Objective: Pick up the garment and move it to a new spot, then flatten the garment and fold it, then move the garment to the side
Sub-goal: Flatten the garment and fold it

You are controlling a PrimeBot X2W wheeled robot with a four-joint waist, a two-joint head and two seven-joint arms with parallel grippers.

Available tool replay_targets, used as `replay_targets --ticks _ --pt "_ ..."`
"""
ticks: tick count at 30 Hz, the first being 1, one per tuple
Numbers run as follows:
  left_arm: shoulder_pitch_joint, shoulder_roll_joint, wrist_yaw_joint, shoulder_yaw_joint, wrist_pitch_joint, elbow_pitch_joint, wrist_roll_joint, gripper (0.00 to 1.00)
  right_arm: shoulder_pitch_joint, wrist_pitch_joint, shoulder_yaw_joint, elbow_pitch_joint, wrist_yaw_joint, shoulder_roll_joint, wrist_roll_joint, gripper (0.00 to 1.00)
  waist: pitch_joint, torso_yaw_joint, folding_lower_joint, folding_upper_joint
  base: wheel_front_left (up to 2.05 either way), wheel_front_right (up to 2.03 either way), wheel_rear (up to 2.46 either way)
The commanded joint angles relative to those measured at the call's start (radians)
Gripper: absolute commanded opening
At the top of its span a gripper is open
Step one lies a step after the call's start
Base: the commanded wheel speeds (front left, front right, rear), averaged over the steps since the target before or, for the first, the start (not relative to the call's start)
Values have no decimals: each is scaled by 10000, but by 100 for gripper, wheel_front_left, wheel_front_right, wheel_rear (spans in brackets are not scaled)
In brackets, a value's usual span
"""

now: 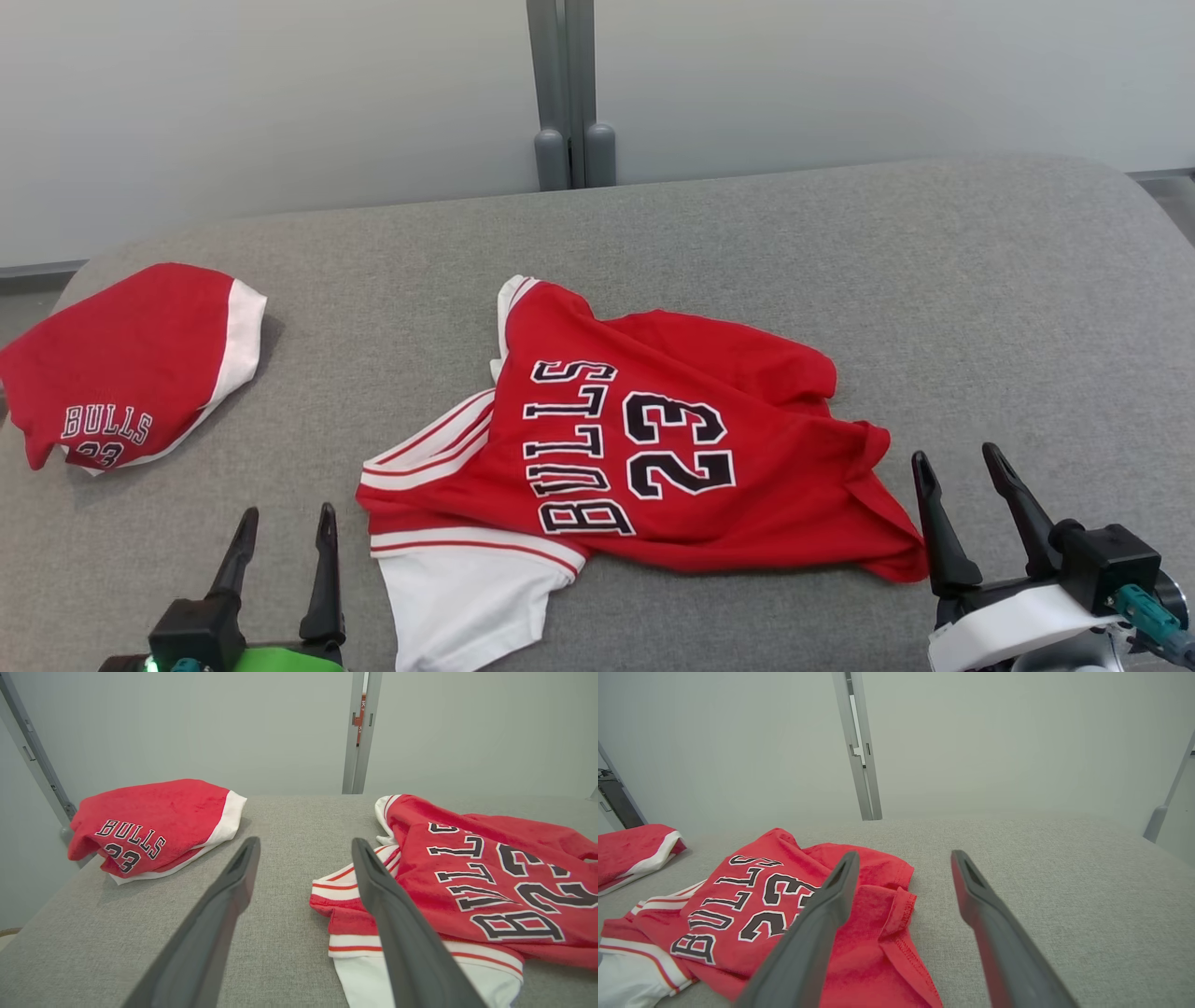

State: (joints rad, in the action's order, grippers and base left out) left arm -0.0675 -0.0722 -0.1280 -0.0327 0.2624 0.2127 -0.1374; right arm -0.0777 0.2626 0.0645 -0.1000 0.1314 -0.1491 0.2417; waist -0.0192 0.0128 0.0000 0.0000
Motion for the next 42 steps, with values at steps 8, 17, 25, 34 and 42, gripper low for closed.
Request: replay_targets --ticks 8,17,25,34,42 --pt "-137 108 -42 788 32 967 -231 100 8 31 -109 -909 -16 -244 -190 100 90 68 0 0 0 0 0" --pt "-38 173 -38 1336 29 2299 -570 100 256 31 30 -2484 -16 -221 -76 100 239 23 0 0 0 0 0" --pt "362 193 -39 1869 20 3377 -918 100 698 31 339 -3830 -16 -116 100 100 433 65 0 0 0 0 0" --pt "724 205 -40 2535 20 4152 -1504 100 1026 31 545 -4286 -16 -131 259 100 693 38 0 0 0 0 0" --pt "1005 209 -40 3069 14 4243 -2092 90 1381 31 1120 -4893 -16 -167 567 34 904 -19 0 0 0 0 0"
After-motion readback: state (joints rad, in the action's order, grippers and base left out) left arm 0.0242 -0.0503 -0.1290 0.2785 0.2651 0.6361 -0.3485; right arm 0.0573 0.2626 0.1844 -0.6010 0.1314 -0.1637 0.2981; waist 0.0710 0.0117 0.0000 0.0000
